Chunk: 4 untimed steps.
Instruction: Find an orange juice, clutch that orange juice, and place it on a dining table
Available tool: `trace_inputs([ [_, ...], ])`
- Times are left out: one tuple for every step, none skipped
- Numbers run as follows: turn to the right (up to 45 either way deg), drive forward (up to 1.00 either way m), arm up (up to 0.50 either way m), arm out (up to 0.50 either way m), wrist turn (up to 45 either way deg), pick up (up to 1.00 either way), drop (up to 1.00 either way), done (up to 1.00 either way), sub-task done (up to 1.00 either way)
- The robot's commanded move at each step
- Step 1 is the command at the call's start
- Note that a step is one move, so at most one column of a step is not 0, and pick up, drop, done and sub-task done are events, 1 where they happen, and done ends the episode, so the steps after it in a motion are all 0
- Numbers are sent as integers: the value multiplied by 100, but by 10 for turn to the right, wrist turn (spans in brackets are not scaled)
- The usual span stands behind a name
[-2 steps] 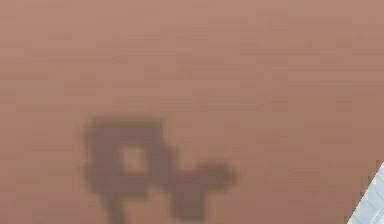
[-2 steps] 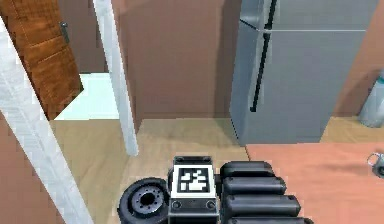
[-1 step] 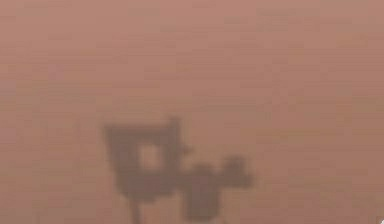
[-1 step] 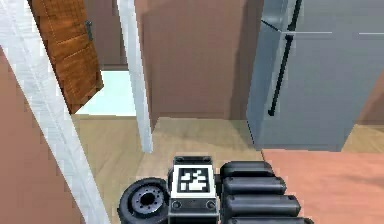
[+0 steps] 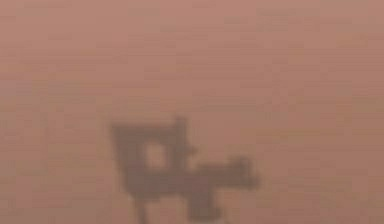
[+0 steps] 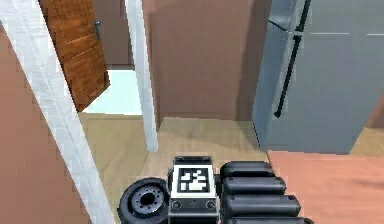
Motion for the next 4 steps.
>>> trace_inputs([
  [450, 0, 0, 0, 0, 0, 0, 0, 0],
  [390, 0, 0, 0, 0, 0, 0, 0, 0],
  [0, 0, 0, 48, 0, 0, 0, 0, 0],
  [0, 0, 0, 0, 450, 0, 0, 0, 0],
])
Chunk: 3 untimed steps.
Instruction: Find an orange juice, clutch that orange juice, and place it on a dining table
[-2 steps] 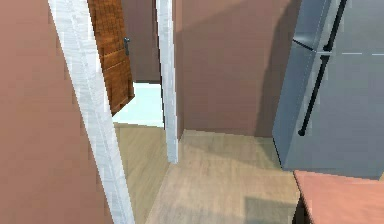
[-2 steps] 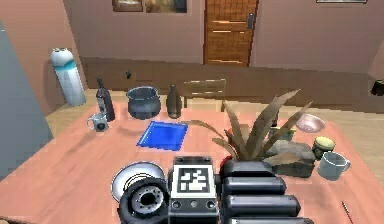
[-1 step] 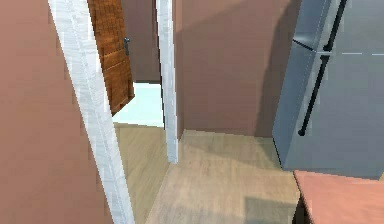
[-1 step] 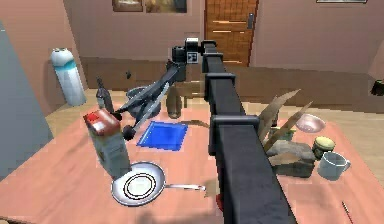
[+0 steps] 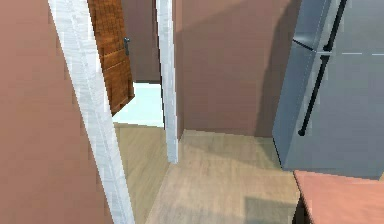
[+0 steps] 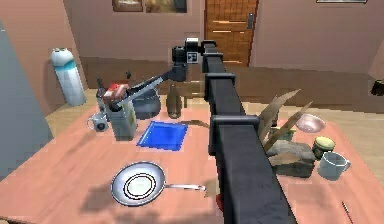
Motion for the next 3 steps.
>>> trace_inputs([
  [0, 0, 0, 0, 450, 0, 0, 0, 0],
  [0, 0, 0, 0, 300, 0, 0, 0, 0],
  [0, 0, -14, 0, 0, 0, 0, 0, 0],
])
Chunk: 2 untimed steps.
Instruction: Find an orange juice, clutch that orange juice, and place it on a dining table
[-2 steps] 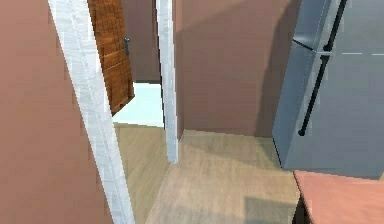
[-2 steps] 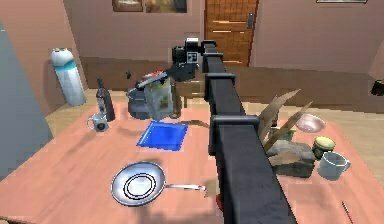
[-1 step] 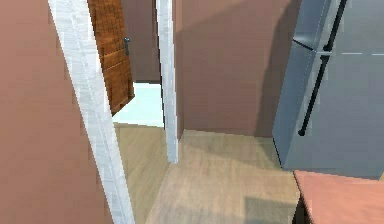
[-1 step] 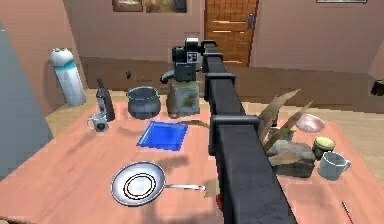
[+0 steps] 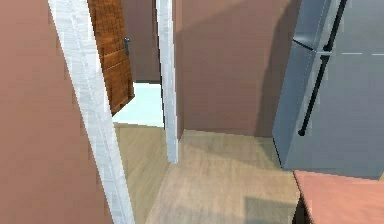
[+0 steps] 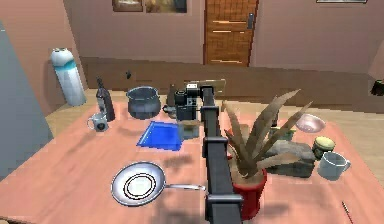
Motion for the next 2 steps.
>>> trace_inputs([
  [0, 0, -32, 0, 0, 0, 0, 0, 0],
  [0, 0, 0, 0, 0, 0, 100, 0, 0],
])
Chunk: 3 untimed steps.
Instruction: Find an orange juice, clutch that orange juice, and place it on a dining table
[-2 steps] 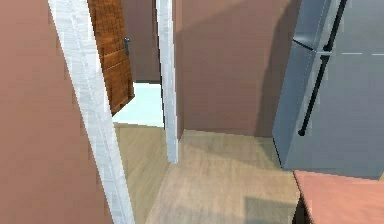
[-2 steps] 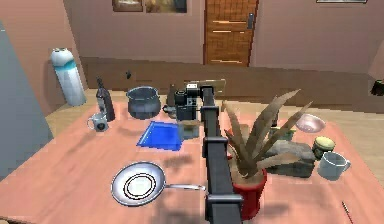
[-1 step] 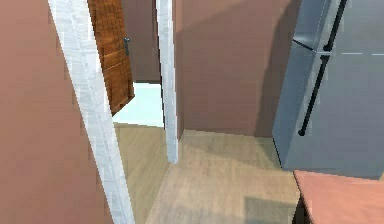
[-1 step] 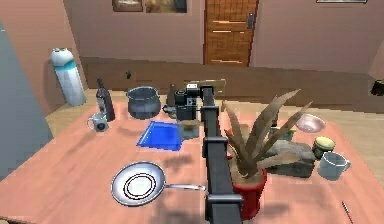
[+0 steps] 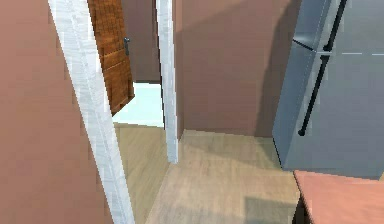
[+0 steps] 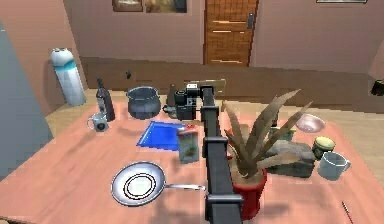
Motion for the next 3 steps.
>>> trace_inputs([
  [0, 0, 10, 0, 0, 0, 0, 0, 0],
  [0, 0, 0, -8, 0, 0, 0, 0, 0],
  [0, 0, 0, 0, 0, 0, 0, 100, 0],
])
